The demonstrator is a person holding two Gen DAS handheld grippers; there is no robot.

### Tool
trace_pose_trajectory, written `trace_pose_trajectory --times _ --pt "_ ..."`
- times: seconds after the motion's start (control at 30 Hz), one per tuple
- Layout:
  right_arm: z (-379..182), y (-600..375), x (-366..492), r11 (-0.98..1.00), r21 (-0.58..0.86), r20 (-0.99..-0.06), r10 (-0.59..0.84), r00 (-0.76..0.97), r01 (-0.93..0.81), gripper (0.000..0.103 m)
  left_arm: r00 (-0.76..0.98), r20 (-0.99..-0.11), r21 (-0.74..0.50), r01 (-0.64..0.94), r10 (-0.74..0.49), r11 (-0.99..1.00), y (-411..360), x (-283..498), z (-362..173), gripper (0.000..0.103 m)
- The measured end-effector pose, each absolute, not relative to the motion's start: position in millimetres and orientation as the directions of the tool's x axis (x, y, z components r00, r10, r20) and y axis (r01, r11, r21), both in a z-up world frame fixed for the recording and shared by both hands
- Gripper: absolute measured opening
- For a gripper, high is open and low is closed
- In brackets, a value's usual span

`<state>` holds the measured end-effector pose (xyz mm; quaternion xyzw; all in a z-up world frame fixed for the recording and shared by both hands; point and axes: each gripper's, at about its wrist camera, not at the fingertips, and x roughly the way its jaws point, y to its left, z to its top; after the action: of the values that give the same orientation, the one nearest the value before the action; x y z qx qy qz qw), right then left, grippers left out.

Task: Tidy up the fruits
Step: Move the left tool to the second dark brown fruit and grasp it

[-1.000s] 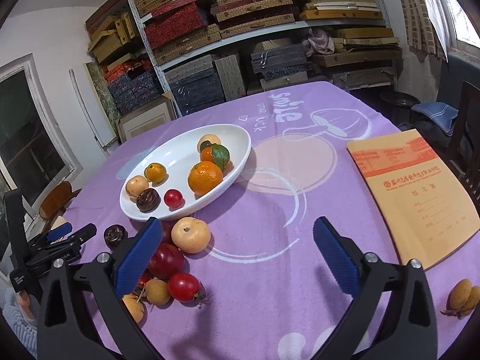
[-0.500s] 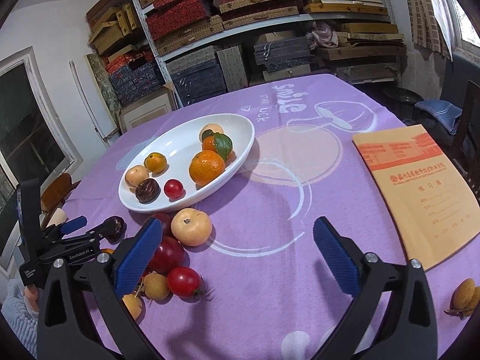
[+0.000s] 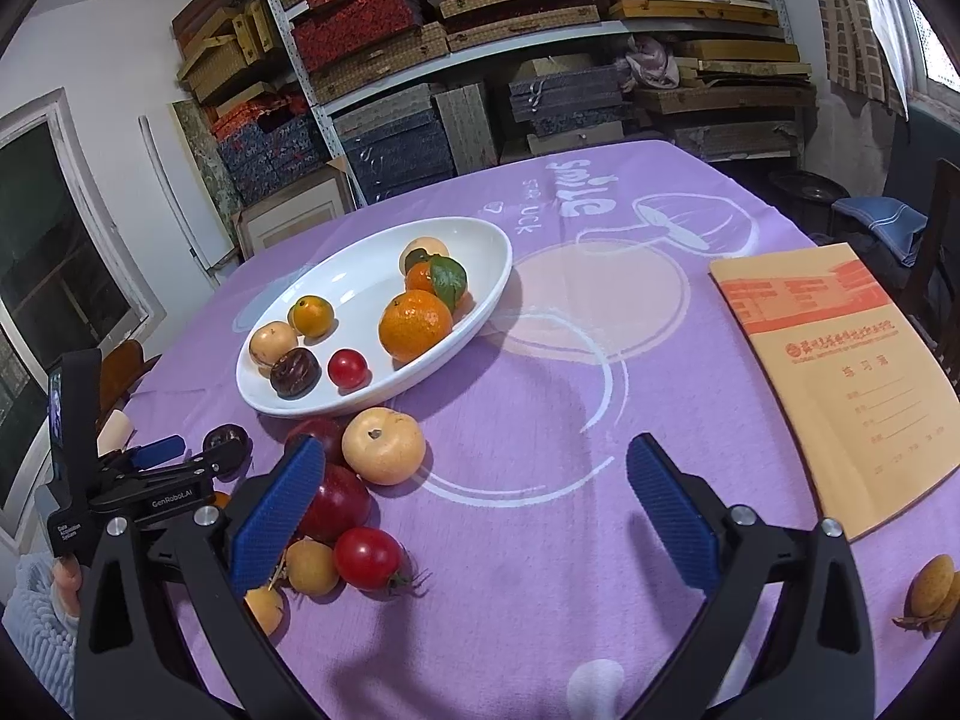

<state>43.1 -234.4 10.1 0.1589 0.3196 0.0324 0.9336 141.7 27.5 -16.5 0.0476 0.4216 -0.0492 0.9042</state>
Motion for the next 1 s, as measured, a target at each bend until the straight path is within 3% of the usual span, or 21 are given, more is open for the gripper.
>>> trace_pose_trajectory --times 0.37,0.53,0.67,0.7,1.0 --pt "8.0 -230.4 44.6 0.951 0.308 -0.6 0.167 0.782 0.033 0.099 0.618 -0.785 0.046 0.132 -0.046 0.99 27.4 143.8 -21.6 0.091" --pt "7.1 -229.0 44.8 0.952 0.304 -0.605 0.168 0.778 0.03 0.099 0.624 -0.778 0.036 0.17 -0.079 0.985 23.6 144.2 -20.0 0.07" --pt "7.1 -228.9 44.7 0.952 0.304 -0.604 0.168 0.779 0.03 0.099 0.624 -0.776 0.023 0.183 -0.098 0.983 22.8 143.0 -19.8 0.06" --pt "7.2 -229.0 44.8 0.953 0.303 -0.605 0.168 0.779 0.03 0.099 0.625 -0.773 0.017 0.194 -0.11 0.981 22.5 142.0 -19.3 0.05" --pt "11.4 -217.5 43.4 0.962 0.269 -0.616 0.205 0.76 -0.041 0.099 0.61 -0.774 -0.049 0.212 -0.171 0.976 41.8 122.7 -17.2 0.05"
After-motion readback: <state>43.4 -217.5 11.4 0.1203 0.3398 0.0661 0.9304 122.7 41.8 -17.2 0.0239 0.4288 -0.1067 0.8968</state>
